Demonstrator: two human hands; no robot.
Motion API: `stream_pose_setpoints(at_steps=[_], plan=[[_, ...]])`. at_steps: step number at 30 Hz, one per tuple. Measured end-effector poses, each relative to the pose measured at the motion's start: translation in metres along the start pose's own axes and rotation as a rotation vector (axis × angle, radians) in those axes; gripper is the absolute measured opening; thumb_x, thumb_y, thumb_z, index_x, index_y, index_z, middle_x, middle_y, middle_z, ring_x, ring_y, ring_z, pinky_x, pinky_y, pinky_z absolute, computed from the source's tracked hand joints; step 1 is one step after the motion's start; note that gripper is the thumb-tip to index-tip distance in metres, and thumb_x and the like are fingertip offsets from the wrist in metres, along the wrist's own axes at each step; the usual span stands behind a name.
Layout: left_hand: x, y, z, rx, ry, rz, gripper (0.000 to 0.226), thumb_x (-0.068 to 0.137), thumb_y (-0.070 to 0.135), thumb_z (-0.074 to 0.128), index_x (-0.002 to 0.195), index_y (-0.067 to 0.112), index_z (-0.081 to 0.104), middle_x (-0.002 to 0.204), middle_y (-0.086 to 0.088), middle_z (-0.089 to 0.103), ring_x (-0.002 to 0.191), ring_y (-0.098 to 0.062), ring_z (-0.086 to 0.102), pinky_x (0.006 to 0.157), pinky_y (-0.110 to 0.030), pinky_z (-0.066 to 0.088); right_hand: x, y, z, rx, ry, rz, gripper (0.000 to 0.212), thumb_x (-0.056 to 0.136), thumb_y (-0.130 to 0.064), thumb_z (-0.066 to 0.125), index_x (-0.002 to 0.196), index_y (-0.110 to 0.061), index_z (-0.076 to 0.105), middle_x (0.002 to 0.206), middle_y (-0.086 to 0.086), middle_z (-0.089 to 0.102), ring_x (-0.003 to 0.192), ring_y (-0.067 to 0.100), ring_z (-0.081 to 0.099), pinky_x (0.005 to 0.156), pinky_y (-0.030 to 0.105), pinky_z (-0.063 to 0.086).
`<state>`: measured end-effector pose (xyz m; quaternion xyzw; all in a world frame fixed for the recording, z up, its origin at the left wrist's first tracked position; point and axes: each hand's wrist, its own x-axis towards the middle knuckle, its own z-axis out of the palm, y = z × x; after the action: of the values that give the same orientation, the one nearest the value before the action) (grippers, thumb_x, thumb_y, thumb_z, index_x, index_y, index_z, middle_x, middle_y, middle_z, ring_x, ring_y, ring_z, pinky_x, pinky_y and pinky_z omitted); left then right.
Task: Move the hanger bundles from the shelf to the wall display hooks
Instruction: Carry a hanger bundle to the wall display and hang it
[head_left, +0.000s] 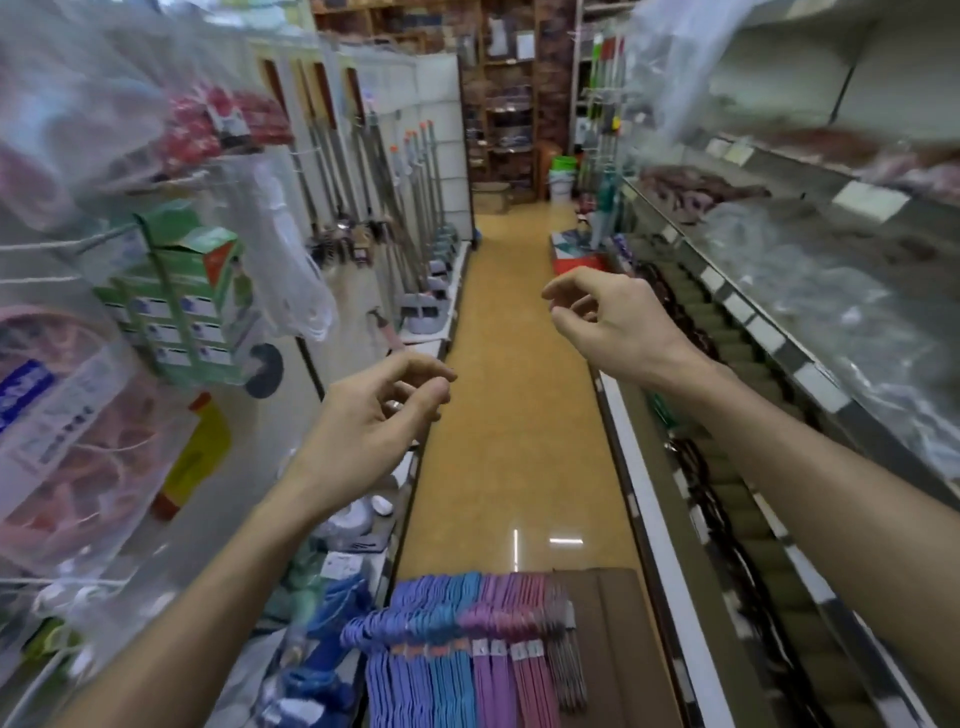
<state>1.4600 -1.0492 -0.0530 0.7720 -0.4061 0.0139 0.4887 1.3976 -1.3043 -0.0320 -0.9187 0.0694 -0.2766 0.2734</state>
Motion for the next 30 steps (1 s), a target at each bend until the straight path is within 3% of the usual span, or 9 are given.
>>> stream_pose_setpoints(at_steps=[5, 7, 15, 20, 22, 24, 30], plan=[[0.01, -0.063, 0.032, -0.089, -0.108, -0.114, 0.012, 0.097, 0.024, 0.06, 0.104, 0.021, 0.069, 0.092, 0.001, 0.072, 0.083, -0.016, 0.07, 0.078, -0.048, 0.058, -0.016, 0.051, 0.048, 0.011, -0.031, 0.149, 0.022, 0.096, -0.017, 0.058, 0.115, -0.015, 0.068, 0.1, -0.007, 0.067, 0.083, -0.002, 0.059, 0.074, 0.015, 0.05], [0.01, -0.09, 0.049, -0.099, -0.144, -0.151, 0.012, 0.097, 0.024, 0.06, 0.105, 0.023, 0.069, 0.095, 0.001, 0.073, 0.085, -0.017, 0.07, 0.079, -0.049, 0.058, -0.027, 0.078, 0.07, 0.008, -0.066, 0.207, 0.023, 0.097, -0.019, 0.057, 0.118, -0.016, 0.067, 0.104, -0.006, 0.066, 0.086, -0.004, 0.058, 0.071, 0.01, 0.047], [-0.021, -0.214, 0.165, -0.137, -0.119, -0.208, 0.014, 0.098, 0.022, 0.056, 0.106, 0.023, 0.068, 0.091, 0.008, 0.071, 0.084, -0.011, 0.07, 0.076, -0.033, 0.059, -0.098, 0.219, 0.189, -0.035, -0.108, 0.302, 0.027, 0.099, -0.02, 0.055, 0.123, -0.015, 0.065, 0.109, -0.003, 0.067, 0.09, 0.004, 0.06, 0.067, 0.005, 0.04], [-0.071, -0.319, 0.255, -0.153, -0.121, -0.234, 0.014, 0.097, 0.022, 0.056, 0.105, 0.026, 0.067, 0.09, 0.009, 0.071, 0.084, -0.012, 0.069, 0.074, -0.034, 0.059, -0.164, 0.321, 0.287, -0.048, -0.138, 0.363, 0.025, 0.099, -0.021, 0.055, 0.122, -0.019, 0.064, 0.107, -0.007, 0.066, 0.089, 0.0, 0.059, 0.072, 0.012, 0.047], [-0.092, -0.365, 0.288, -0.133, -0.127, -0.237, 0.014, 0.096, 0.028, 0.057, 0.106, 0.03, 0.066, 0.092, 0.01, 0.07, 0.085, -0.012, 0.069, 0.077, -0.038, 0.059, -0.188, 0.362, 0.33, -0.042, -0.147, 0.39, 0.026, 0.099, -0.021, 0.055, 0.123, -0.019, 0.063, 0.109, -0.005, 0.066, 0.093, 0.003, 0.06, 0.077, 0.02, 0.051], [-0.112, -0.412, 0.32, -0.1, -0.125, -0.237, 0.015, 0.095, 0.033, 0.056, 0.108, 0.034, 0.065, 0.091, 0.011, 0.07, 0.086, -0.009, 0.069, 0.077, -0.041, 0.059, -0.215, 0.402, 0.375, -0.048, -0.152, 0.407, 0.026, 0.098, -0.02, 0.055, 0.123, -0.018, 0.063, 0.108, -0.005, 0.065, 0.093, 0.006, 0.06, 0.075, 0.019, 0.049], [-0.168, -0.545, 0.415, -0.061, -0.088, -0.253, 0.014, 0.097, 0.026, 0.057, 0.107, 0.031, 0.066, 0.094, 0.01, 0.07, 0.085, -0.007, 0.069, 0.076, -0.042, 0.059, -0.304, 0.5, 0.498, -0.087, -0.205, 0.453, 0.03, 0.099, -0.018, 0.053, 0.127, -0.013, 0.061, 0.114, 0.001, 0.067, 0.097, 0.013, 0.062, 0.082, 0.028, 0.052]])
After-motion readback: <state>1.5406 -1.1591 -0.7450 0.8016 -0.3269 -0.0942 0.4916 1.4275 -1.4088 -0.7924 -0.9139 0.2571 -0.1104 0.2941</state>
